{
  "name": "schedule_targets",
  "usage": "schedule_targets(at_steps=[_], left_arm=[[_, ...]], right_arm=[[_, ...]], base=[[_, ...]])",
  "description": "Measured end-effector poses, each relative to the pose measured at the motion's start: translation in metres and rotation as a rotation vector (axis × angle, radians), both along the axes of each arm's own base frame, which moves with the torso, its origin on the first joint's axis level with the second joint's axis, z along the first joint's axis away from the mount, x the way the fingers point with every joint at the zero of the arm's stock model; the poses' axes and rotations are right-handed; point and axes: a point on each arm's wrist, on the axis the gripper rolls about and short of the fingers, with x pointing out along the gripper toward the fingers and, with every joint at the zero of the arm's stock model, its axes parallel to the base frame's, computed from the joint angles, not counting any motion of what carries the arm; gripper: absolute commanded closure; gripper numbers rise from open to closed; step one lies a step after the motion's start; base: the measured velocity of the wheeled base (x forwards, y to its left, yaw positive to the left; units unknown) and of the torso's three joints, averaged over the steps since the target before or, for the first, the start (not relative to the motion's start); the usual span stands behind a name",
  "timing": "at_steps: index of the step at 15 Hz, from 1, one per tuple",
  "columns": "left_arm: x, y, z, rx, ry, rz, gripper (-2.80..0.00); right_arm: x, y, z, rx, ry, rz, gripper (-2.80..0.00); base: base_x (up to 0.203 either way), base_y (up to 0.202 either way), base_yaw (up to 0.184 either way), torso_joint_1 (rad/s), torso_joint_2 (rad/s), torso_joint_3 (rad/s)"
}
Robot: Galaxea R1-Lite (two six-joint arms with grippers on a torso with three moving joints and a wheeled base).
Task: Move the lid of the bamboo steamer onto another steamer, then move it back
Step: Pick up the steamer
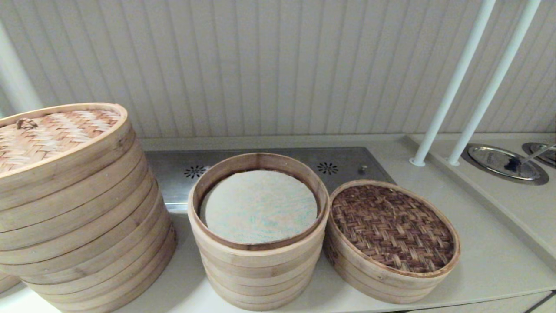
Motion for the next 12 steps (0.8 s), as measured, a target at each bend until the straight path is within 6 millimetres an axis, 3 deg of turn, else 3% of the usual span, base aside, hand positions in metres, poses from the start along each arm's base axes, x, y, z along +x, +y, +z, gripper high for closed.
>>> schedule_targets(at_steps=[5, 12], left_arm=[[0.0, 0.0, 0.0, 0.0, 0.0, 0.001, 0.0], [0.0, 0.0, 0.0, 0.0, 0.0, 0.0, 0.0]], right_arm=[[0.007, 0.001, -0.013, 0.003, -0.073, 0.064, 0.0], [0.008, 0.002, -0.015, 0.006, -0.072, 0.07, 0.0]], base=[[0.0, 0.0, 0.0, 0.0, 0.0, 0.0], [0.0, 0.0, 0.0, 0.0, 0.0, 0.0]])
